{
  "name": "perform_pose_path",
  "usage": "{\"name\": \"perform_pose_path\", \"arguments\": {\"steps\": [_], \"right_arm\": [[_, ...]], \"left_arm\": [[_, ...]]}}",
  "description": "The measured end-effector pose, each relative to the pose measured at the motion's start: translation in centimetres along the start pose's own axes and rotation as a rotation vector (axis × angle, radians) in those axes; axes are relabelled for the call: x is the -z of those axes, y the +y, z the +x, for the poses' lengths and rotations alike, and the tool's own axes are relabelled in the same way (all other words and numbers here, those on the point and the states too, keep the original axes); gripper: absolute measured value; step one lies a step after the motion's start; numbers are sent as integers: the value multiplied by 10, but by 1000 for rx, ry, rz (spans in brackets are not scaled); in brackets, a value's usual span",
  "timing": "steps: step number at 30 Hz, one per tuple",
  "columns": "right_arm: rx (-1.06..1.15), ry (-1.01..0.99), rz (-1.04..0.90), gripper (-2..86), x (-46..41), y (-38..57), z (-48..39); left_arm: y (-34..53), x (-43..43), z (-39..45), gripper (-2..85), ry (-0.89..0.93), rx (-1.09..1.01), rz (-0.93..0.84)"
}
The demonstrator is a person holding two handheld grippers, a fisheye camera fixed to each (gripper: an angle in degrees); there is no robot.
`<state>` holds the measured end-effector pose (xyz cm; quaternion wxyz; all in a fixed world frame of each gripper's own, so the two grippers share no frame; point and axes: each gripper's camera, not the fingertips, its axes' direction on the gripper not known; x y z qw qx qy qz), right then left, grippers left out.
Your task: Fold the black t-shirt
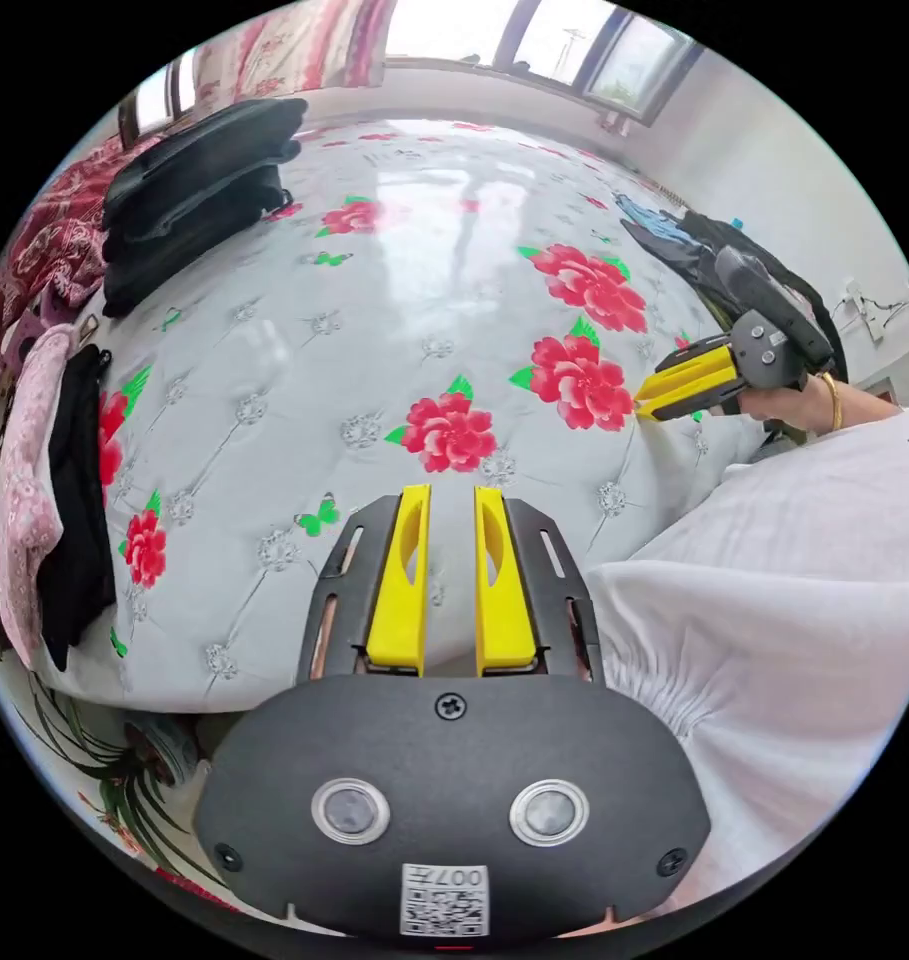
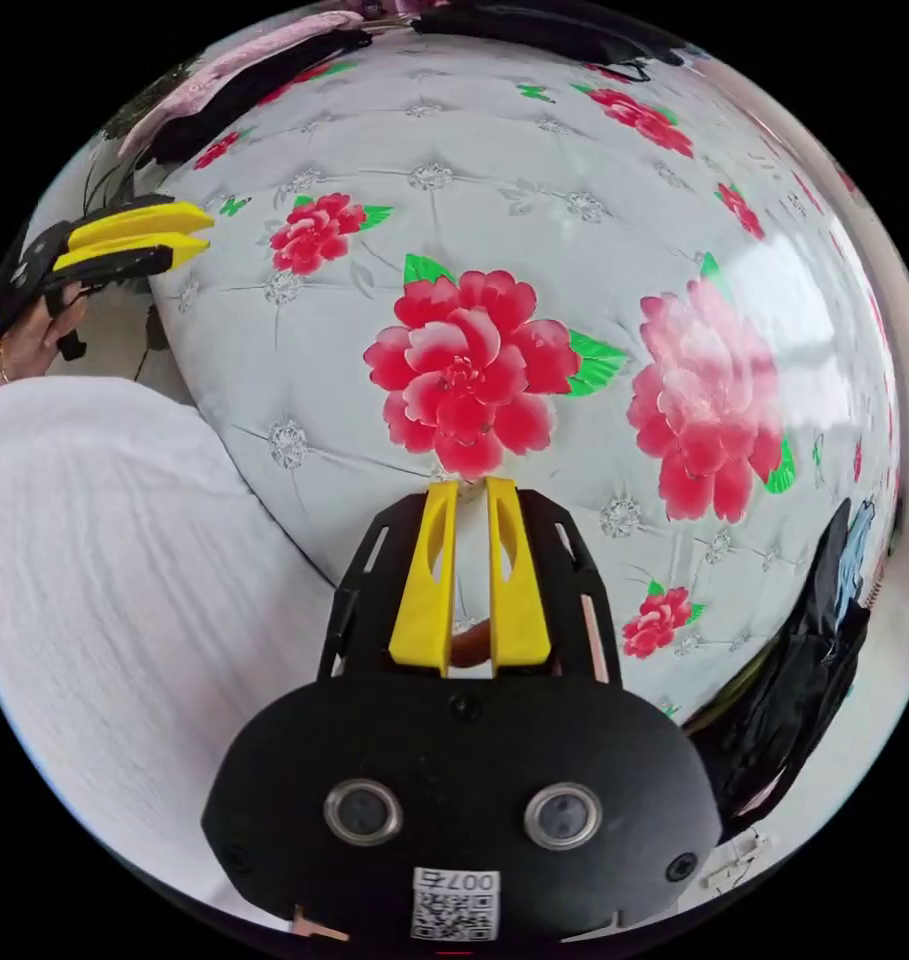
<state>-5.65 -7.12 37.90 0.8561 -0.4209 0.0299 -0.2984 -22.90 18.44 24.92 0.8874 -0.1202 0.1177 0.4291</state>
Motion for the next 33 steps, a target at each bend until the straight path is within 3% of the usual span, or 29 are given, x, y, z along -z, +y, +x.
{"name": "perform_pose_path", "arguments": {"steps": [4, 7, 12, 15, 18, 24, 28, 31, 33], "right_arm": [[-186, -137, 142, 58, 9, 36, 41], [-421, -144, 277, 59, 20, 98, 97], [-1062, -58, 552, 69, 48, 282, 235], [-1363, -75, 676, 70, 61, 378, 299], [-1524, -148, 787, 68, 65, 439, 343], [-1666, -287, 807, 40, 43, 485, 402], [-1633, -408, 800, 9, 27, 486, 414], [-1342, -485, 867, 1, 37, 454, 398], [-1031, -554, 834, -1, 47, 403, 357]], "left_arm": [[-26, -40, 35, 74, -44, -29, -179], [-37, -44, 48, 74, -91, -28, -171], [-53, -51, 49, 71, -79, 22, -182], [-64, -56, 52, 71, -81, 53, -195], [-75, -60, 59, 71, -113, 79, -213], [-89, -65, 67, 68, -149, 171, -218], [-91, -64, 67, 64, -151, 302, -189], [-87, -63, 71, 63, -15, 355, -132], [-84, -63, 75, 63, 28, 371, -99]]}}
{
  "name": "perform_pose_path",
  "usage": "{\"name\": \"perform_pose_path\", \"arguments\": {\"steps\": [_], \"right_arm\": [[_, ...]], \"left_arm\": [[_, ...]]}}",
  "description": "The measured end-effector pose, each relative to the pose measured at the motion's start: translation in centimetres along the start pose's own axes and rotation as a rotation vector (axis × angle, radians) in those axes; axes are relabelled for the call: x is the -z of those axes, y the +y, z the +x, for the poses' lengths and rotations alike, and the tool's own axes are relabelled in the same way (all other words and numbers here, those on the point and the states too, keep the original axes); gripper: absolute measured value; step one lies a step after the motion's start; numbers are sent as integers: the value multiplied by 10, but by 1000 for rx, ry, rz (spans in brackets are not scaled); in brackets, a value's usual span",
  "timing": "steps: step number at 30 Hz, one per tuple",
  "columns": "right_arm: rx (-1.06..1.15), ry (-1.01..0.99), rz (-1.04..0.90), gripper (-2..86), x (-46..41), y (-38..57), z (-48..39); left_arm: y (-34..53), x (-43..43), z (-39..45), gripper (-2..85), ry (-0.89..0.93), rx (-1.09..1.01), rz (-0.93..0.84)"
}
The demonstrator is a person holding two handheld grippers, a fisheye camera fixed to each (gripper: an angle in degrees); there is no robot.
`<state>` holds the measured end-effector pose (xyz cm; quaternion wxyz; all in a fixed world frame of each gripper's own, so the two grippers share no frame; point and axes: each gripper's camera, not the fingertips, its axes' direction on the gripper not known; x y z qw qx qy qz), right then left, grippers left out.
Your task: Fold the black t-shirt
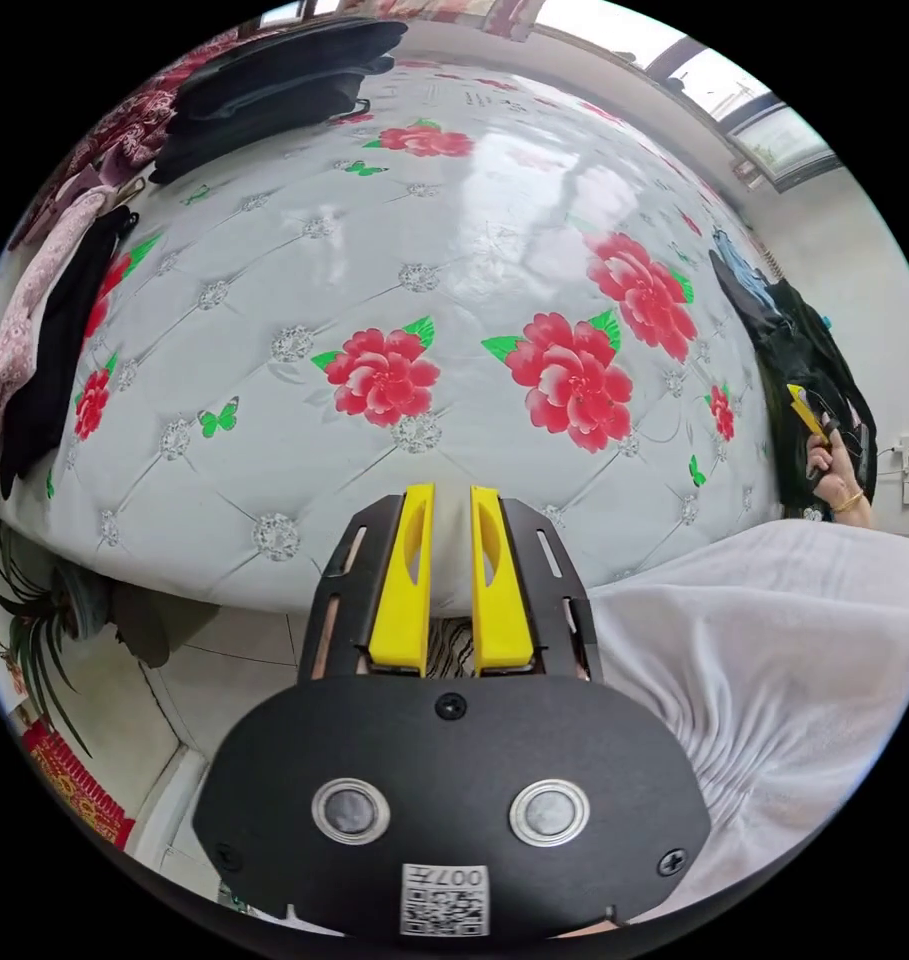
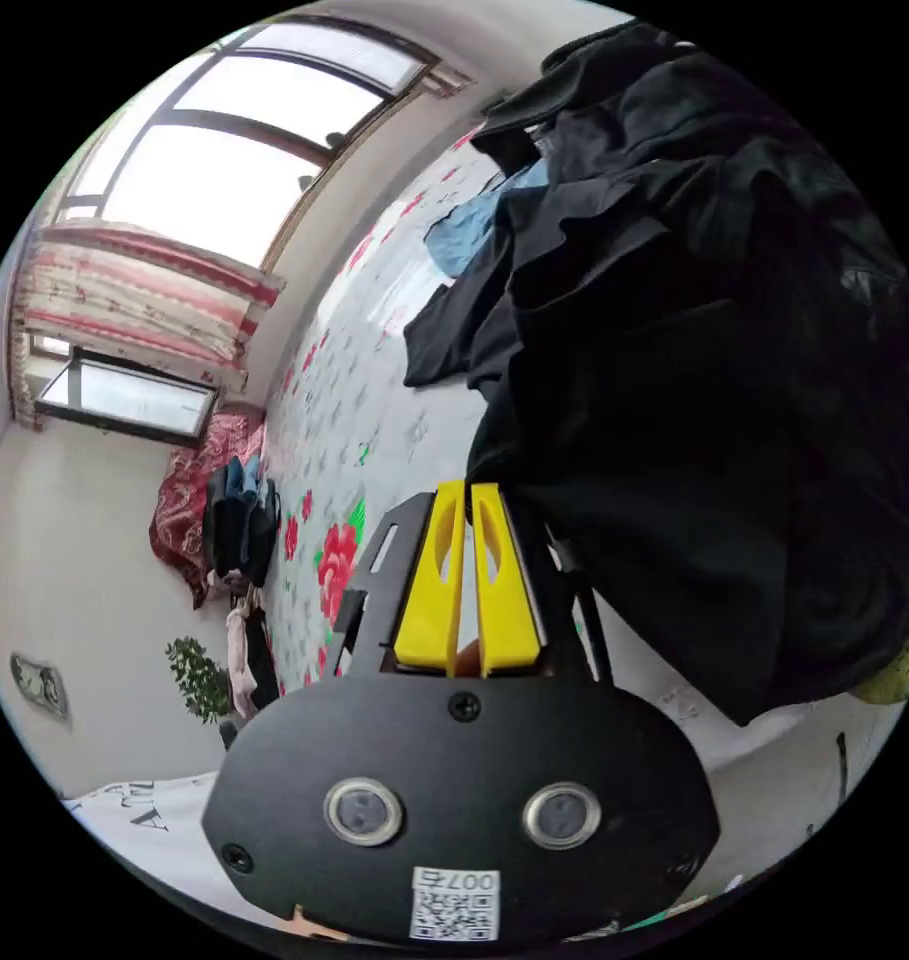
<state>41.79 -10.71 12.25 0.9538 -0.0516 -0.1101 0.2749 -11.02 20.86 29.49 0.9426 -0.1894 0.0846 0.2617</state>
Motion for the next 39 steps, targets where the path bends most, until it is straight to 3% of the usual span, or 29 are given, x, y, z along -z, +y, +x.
{"name": "perform_pose_path", "arguments": {"steps": [4, 6, 9, 11, 16, 19, 21, 24, 28, 32, 37, 38, 39], "right_arm": [[374, -195, -314, -2, -62, 58, -95], [624, -299, -584, -2, -99, 105, -156], [890, -353, -856, -3, -121, 152, -201], [968, -323, -930, -3, -122, 165, -210], [875, -220, -896, -1, -100, 149, -190], [791, 40, -794, 2, -72, 133, -158], [594, 228, -626, 10, -39, 113, -127], [486, 355, -397, 32, -1, 104, -124], [570, 295, -199, 55, -2, 116, -171], [689, 173, -284, 70, -81, 134, -234], [731, 364, -640, 61, -220, 179, -253], [806, 413, -480, 56, -215, 191, -265], [879, 423, -533, 50, -223, 203, -273]], "left_arm": [[-4, 0, 13, 63, 28, -59, 15], [-10, 4, 17, 63, 37, -89, 32], [-19, 15, 17, 66, 65, -111, 77], [-21, 28, 12, 68, 91, -116, 131], [-16, 42, -9, 71, 94, -118, 174], [-11, 42, -21, 72, 84, -136, 159], [-10, 39, -28, 71, 84, -149, 142], [-13, 33, -38, 71, 99, -164, 110], [-26, 27, -44, 72, 125, -207, 86], [-42, 33, -44, 75, 131, -274, 98], [-55, 41, -54, 80, 106, -340, 104], [-58, 43, -58, 82, 99, -352, 101], [-60, 45, -60, 82, 97, -359, 102]]}}
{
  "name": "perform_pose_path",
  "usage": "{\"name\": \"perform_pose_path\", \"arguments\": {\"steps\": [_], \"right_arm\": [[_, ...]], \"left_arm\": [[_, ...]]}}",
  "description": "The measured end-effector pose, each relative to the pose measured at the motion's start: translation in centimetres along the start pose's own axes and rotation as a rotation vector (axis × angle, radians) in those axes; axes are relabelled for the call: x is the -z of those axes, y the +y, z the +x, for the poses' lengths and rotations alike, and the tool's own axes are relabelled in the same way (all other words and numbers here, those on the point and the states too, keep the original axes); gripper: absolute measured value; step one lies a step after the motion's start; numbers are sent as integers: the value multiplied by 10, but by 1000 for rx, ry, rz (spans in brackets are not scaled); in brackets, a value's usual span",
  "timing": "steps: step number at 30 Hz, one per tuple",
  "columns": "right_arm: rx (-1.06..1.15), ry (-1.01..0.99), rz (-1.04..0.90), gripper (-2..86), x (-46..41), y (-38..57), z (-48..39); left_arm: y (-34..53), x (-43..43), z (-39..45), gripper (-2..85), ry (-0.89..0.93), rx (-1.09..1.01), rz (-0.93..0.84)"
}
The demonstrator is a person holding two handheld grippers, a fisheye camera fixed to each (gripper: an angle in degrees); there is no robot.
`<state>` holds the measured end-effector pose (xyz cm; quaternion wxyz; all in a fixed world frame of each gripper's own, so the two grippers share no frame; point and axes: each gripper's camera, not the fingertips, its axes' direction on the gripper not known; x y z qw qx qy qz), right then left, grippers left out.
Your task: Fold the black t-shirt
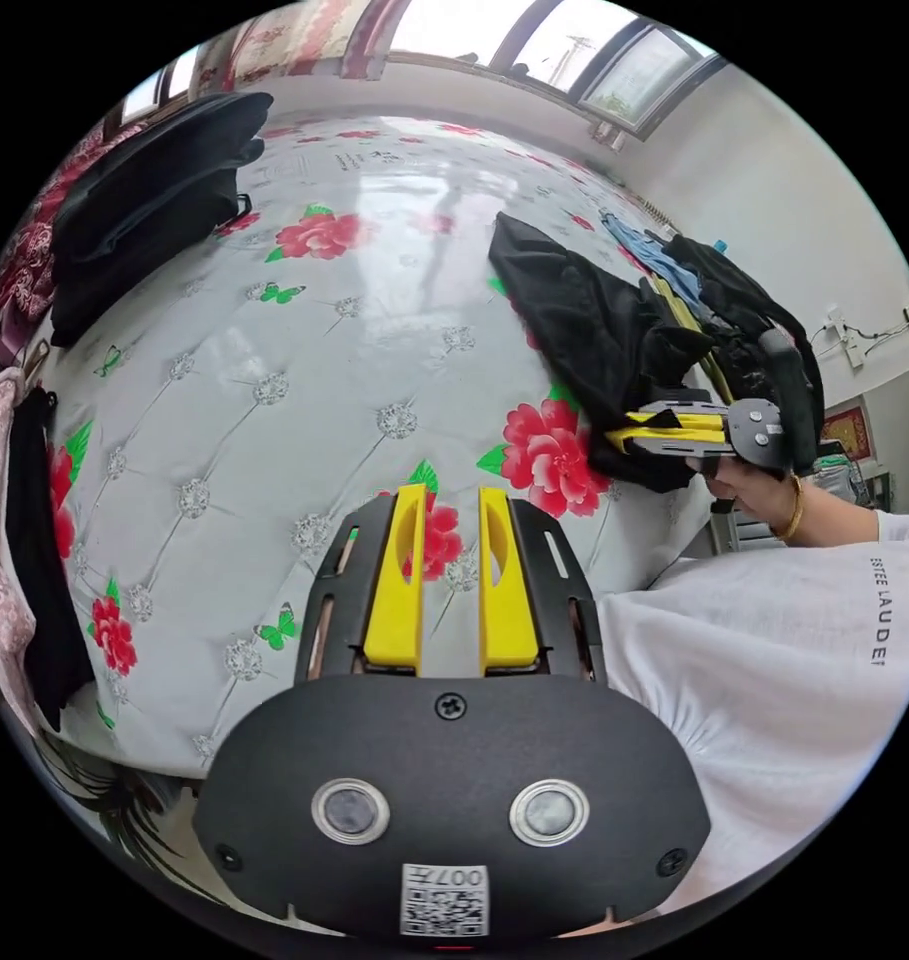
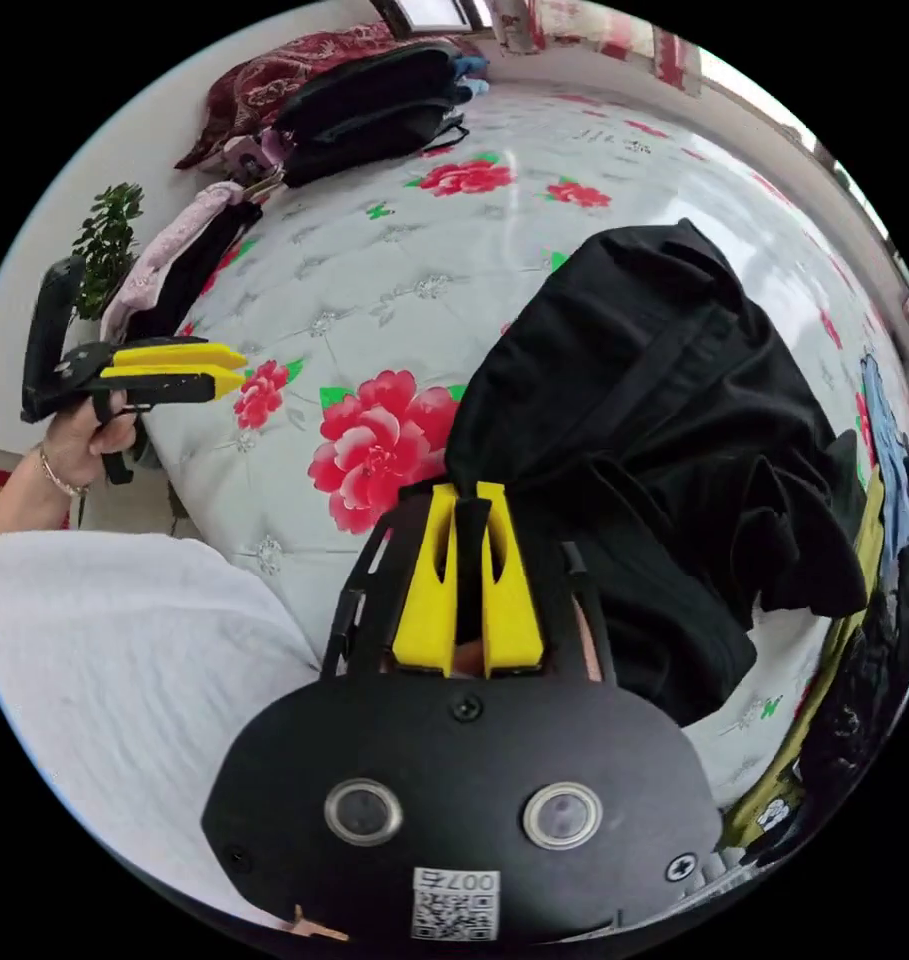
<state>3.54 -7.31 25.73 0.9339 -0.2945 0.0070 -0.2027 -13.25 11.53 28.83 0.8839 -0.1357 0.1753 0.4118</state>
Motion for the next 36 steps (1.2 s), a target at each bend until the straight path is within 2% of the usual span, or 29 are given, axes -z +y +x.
{"name": "perform_pose_path", "arguments": {"steps": [2, 4, 7, 8, 10, 14, 16, 17, 18, 21, 24, 27, 29, 32, 34, 36], "right_arm": [[130, 11, -64, 44, -4, 3, -20], [251, -70, -103, 40, -3, 13, -34], [259, -308, -169, 36, -3, 33, -34], [236, -374, -209, 36, -6, 44, -31], [175, -374, -218, 36, -6, 62, -27], [-59, -303, -105, 36, 16, 105, -12], [-144, -257, -49, 36, 31, 121, -8], [-186, -213, -11, 36, 41, 130, -7], [-227, -168, 25, 36, 50, 137, -7], [-301, -70, 85, 36, 69, 146, -3], [-287, 23, 119, 38, 84, 137, 5], [-211, 138, 201, 40, 115, 111, 16], [-128, 229, 290, 41, 146, 92, 17], [45, 314, 443, 43, 196, 67, 2], [156, 298, 480, 45, 212, 58, -10], [236, 95, 393, 47, 206, 46, -17]], "left_arm": [[-10, 8, -7, 85, -13, -50, 13], [-26, 12, -9, 91, -17, -104, 23], [-65, 12, 6, 108, 6, -226, 40], [-81, 8, 18, 114, 10, -288, 40], [-102, -6, 41, 122, 0, -384, 17], [-128, -61, 86, 124, -76, -533, -72], [-125, -90, 91, 91, -135, -533, -131], [-116, -87, 90, 35, -125, -539, -38], [-113, -85, 88, 7, -120, -513, -17], [-100, -71, 67, -6, 18, -374, -27], [-74, -33, 35, -9, 80, -261, 65], [-45, 32, -1, -9, 140, -127, 241], [-8, 107, -22, -10, 213, -59, 502], [47, 181, -22, -10, 185, -64, 722], [81, 206, -14, -10, 94, -76, 766], [112, 214, -7, -10, 19, -60, 744]]}}
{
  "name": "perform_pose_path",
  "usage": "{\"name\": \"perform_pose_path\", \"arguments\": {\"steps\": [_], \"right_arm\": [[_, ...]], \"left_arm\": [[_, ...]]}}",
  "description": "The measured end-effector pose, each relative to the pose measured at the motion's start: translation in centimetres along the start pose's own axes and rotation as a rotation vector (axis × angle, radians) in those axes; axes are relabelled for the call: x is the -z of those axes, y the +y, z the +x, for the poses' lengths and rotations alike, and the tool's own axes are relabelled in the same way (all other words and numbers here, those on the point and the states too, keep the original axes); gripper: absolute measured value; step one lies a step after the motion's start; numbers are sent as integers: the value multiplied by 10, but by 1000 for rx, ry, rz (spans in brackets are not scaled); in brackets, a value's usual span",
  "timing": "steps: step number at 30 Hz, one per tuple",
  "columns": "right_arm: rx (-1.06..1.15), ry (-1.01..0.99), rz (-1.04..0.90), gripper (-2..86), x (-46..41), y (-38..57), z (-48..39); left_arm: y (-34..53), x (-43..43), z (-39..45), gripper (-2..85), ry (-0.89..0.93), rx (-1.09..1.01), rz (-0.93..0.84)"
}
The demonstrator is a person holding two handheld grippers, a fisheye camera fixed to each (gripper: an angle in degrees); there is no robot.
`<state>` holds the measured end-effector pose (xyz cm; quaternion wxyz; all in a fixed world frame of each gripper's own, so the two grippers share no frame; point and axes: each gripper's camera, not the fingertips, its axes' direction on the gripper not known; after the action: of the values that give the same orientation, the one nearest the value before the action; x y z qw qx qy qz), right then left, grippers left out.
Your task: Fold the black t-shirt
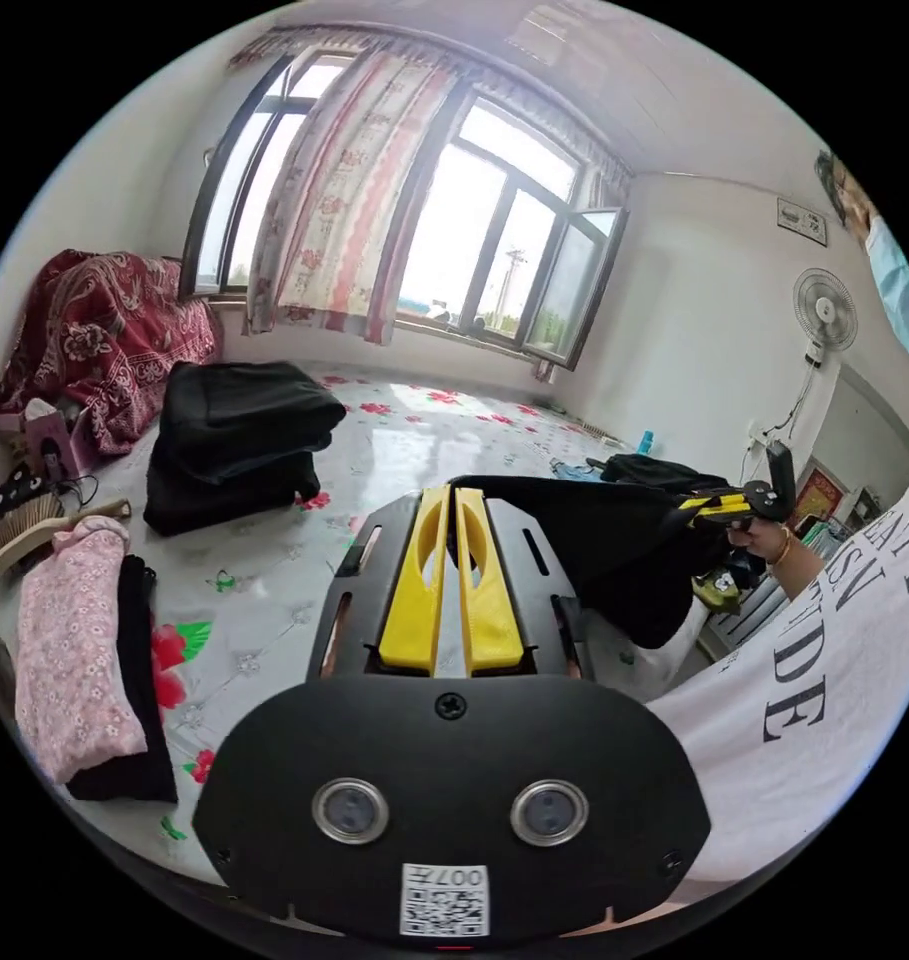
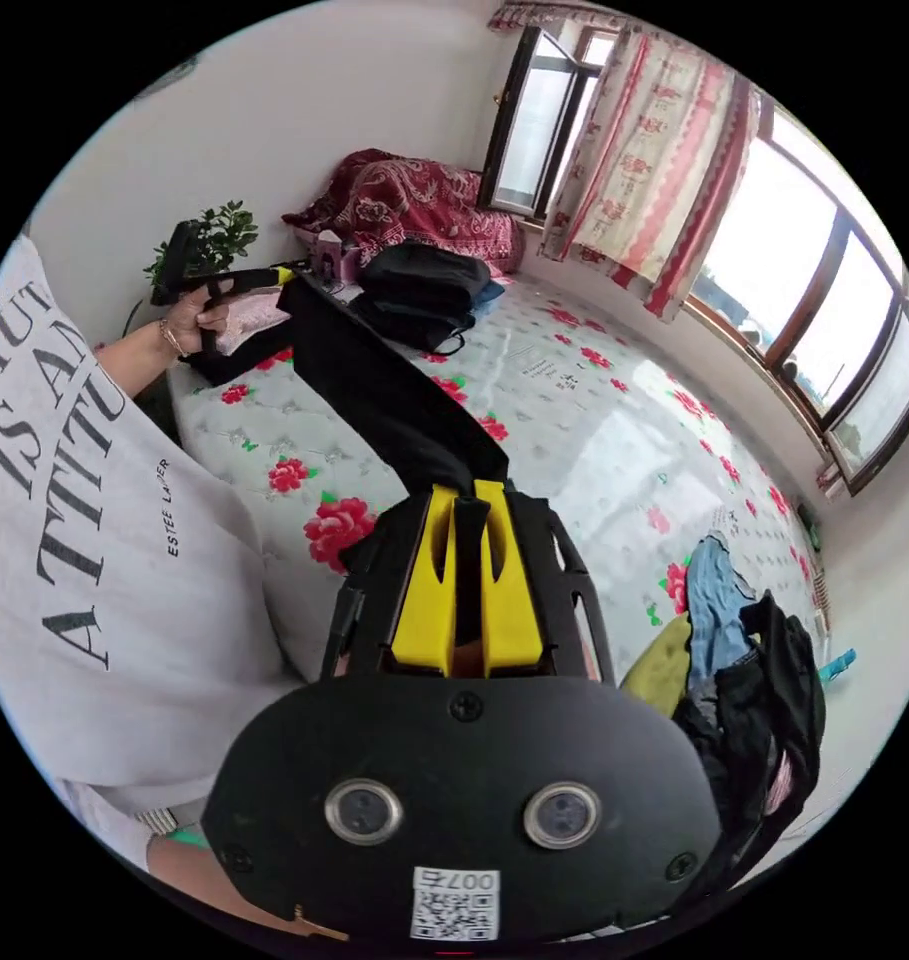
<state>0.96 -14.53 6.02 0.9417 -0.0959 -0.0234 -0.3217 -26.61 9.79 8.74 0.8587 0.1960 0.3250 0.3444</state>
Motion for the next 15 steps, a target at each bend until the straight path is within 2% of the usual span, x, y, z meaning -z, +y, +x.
{"name": "perform_pose_path", "arguments": {"steps": [2, 4, 8, 15], "right_arm": [[-26, -223, -99, 49, -27, 2, -1], [-76, -314, -145, 49, -56, 15, -8], [-198, -338, -182, 50, -89, 47, -24], [-412, -249, -196, 54, -97, 68, -26]], "left_arm": [[36, 17, 6, -10, -83, 38, -110], [69, 22, 5, -10, -108, 118, -201], [122, 26, 9, -10, -104, 269, -317], [123, 20, 19, -9, -57, 283, -305]]}}
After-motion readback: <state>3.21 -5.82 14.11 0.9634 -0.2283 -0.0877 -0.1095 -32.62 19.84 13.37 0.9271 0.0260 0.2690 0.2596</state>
